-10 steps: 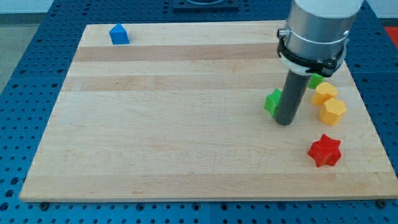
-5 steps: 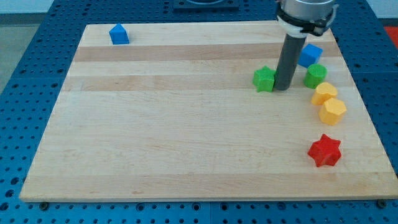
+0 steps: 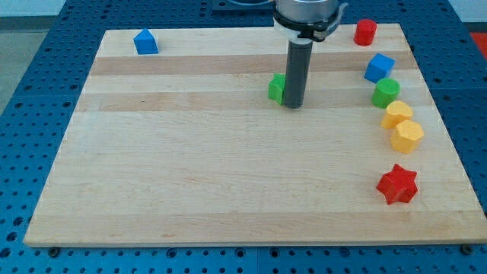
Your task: Move green star to the top center
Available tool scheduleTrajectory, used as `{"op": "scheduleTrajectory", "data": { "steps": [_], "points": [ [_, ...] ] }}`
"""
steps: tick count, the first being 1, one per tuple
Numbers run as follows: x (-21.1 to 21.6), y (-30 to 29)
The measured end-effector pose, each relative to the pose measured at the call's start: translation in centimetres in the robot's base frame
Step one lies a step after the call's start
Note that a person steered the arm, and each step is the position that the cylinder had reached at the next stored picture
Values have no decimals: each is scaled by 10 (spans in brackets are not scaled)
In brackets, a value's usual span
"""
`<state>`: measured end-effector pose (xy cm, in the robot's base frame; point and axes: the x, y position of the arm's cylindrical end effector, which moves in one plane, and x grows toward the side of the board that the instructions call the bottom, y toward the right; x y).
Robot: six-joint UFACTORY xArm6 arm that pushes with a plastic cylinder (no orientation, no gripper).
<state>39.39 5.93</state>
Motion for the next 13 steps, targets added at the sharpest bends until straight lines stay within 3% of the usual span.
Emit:
{"op": "scheduleTrajectory", "data": {
  "steps": [2, 8, 13],
  "points": [
    [-15, -25],
    [-27, -25],
    [-101, -24]
  ]
}}
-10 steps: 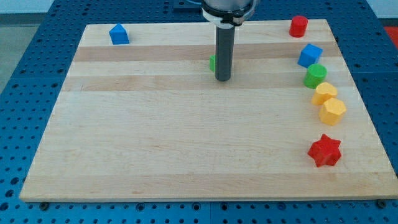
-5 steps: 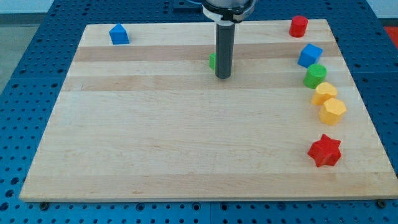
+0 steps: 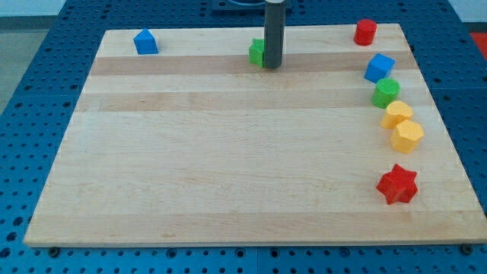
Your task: Move green star to the top center
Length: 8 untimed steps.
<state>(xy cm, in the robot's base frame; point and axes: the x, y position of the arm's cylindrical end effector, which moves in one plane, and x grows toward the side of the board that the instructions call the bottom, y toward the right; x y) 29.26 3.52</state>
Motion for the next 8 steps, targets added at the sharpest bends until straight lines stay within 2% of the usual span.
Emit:
{"op": "scheduleTrajectory", "data": {
  "steps": [1, 4, 8],
  "points": [
    [-7, 0],
    [8, -12],
    [-22, -23]
  ]
}}
